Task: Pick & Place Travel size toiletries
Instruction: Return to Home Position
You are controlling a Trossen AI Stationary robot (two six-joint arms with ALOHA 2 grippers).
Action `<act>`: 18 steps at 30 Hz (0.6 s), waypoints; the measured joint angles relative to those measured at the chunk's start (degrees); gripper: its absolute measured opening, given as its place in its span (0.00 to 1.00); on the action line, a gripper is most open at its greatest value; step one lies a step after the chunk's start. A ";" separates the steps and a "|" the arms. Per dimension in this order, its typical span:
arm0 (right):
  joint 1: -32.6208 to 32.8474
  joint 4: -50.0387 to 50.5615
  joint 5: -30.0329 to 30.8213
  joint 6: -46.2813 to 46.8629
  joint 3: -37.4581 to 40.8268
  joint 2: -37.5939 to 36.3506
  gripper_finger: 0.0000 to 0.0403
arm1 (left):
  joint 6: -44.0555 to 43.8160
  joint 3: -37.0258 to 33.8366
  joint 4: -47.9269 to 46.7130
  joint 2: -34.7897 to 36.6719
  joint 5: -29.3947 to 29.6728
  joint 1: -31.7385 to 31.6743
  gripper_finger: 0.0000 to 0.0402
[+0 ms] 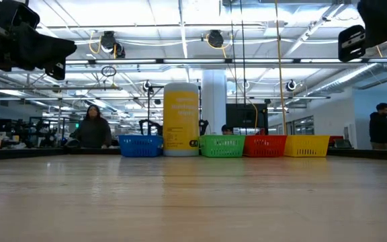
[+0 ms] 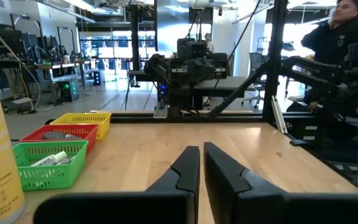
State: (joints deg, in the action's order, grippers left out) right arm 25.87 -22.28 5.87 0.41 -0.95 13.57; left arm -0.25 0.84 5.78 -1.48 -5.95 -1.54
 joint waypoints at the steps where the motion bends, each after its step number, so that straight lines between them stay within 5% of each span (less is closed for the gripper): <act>1: 0.00 0.00 0.29 -0.78 0.02 0.02 0.01 | 0.00 0.00 -0.01 0.00 0.01 0.00 0.04; 18: 0.24 2.70 1.21 2.75 0.11 -0.40 0.01 | 0.02 0.00 0.00 0.00 0.03 0.00 0.07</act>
State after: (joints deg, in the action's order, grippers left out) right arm 26.10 -19.59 7.09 3.17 -0.84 13.16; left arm -0.23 0.84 5.78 -1.48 -5.91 -1.54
